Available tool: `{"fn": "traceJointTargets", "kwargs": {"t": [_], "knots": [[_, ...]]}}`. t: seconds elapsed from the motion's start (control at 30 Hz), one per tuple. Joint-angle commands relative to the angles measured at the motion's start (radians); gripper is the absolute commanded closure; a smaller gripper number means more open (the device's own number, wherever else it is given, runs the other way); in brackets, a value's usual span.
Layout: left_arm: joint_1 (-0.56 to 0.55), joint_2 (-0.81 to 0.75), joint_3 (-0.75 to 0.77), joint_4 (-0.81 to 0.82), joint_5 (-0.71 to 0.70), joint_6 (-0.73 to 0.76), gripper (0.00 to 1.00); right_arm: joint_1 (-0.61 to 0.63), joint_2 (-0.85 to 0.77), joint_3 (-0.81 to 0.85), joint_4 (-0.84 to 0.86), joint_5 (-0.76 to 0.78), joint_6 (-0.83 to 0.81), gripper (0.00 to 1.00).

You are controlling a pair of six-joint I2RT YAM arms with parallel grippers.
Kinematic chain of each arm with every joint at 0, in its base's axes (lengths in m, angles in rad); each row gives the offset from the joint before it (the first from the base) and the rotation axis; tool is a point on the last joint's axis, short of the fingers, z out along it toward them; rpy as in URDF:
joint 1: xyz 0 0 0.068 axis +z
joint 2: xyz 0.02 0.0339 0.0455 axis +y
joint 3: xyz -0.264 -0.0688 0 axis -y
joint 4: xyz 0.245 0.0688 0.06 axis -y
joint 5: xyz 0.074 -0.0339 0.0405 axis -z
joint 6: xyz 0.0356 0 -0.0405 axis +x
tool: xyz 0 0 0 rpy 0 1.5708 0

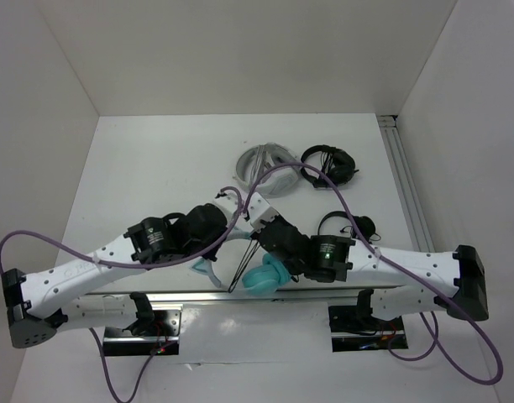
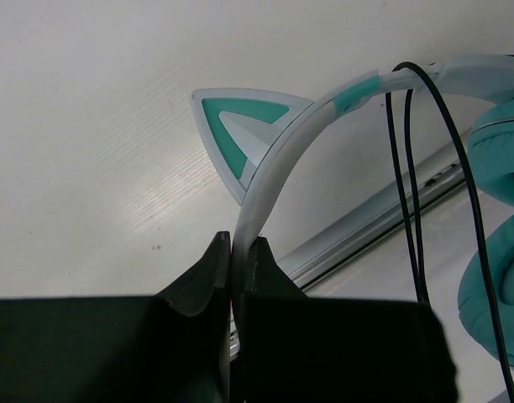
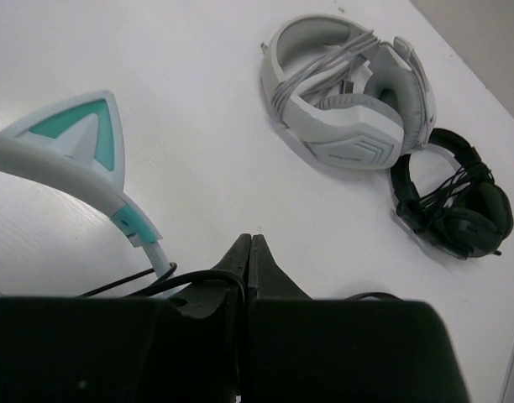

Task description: Wrap the headphones

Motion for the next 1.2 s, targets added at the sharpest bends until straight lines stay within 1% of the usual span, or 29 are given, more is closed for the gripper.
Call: {"fn": "traceJointTargets", "kwargs": {"t": [0.0,0.07,0.17,0.23,0.3,0.33,0.37,0.4,0.43,0.5,0.57,0.67,0.7,0.73,0.77,0.8,0.97,1.07,1.1,1.17], "knots": [[-0.015,-0.074,0.001,0.019,0.116,0.062,1.0,-0.084,-0.004,0.0,0.062,-0.009,-0.015,0.99],[-0.015,-0.096,0.001,0.008,0.116,0.062,1.0,-0.093,0.005,0.0,0.053,-0.029,-0.015,0.99],[-0.015,-0.106,0.013,-0.026,0.094,0.052,1.0,-0.124,0.005,0.009,0.043,-0.063,-0.015,0.96],[-0.015,-0.128,0.013,-0.039,0.093,0.043,1.0,-0.153,0.005,0.009,0.043,-0.098,-0.028,0.91],[-0.015,-0.158,0.013,-0.039,0.106,0.043,1.0,-0.167,0.005,0.02,0.034,-0.109,-0.037,0.78],[-0.015,-0.159,0.024,-0.039,0.106,0.043,1.0,-0.167,0.005,0.029,0.034,-0.109,-0.037,0.73],[-0.015,-0.159,0.024,-0.05,0.097,0.043,1.0,-0.167,0.015,0.042,0.02,-0.109,-0.037,0.69],[-0.015,-0.169,0.035,-0.062,0.087,0.043,1.0,-0.177,0.016,0.042,0.02,-0.118,-0.037,0.64],[-0.015,-0.169,0.035,-0.062,0.087,0.043,1.0,-0.177,0.016,0.042,0.02,-0.128,-0.037,0.62],[-0.015,-0.178,0.048,-0.072,0.074,0.043,1.0,-0.19,0.016,0.042,0.029,-0.143,-0.046,0.59],[-0.015,-0.178,0.073,-0.084,0.086,0.043,1.0,-0.223,0.016,0.02,0.029,-0.189,-0.046,0.59],[-0.015,-0.178,0.099,-0.11,0.072,0.043,1.0,-0.255,0.016,0.008,0.057,-0.21,-0.046,0.57],[-0.015,-0.178,0.099,-0.127,0.063,0.043,1.0,-0.256,0.016,-0.003,0.057,-0.226,-0.046,0.55],[-0.015,-0.178,0.111,-0.136,0.063,0.043,1.0,-0.278,0.016,-0.003,0.066,-0.246,-0.046,0.5],[-0.015,-0.178,0.111,-0.136,0.084,0.043,1.0,-0.279,0.029,-0.003,0.066,-0.262,-0.046,0.36],[-0.015,-0.188,0.122,-0.136,0.093,0.043,1.0,-0.292,0.045,-0.003,0.066,-0.273,-0.046,0.3],[-0.015,-0.188,0.133,-0.155,0.074,0.032,1.0,-0.292,0.068,-0.003,0.066,-0.283,-0.026,0.3],[-0.015,-0.177,0.133,-0.167,0.022,0.003,1.0,-0.292,0.068,-0.003,0.066,-0.273,-0.017,0.3],[-0.015,-0.177,0.133,-0.18,0.002,-0.008,1.0,-0.303,0.056,-0.003,0.066,-0.261,-0.017,0.29],[-0.015,-0.154,0.142,-0.21,-0.081,-0.06,1.0,-0.314,0.029,0.006,0.066,-0.237,0.009,0.2]]}}
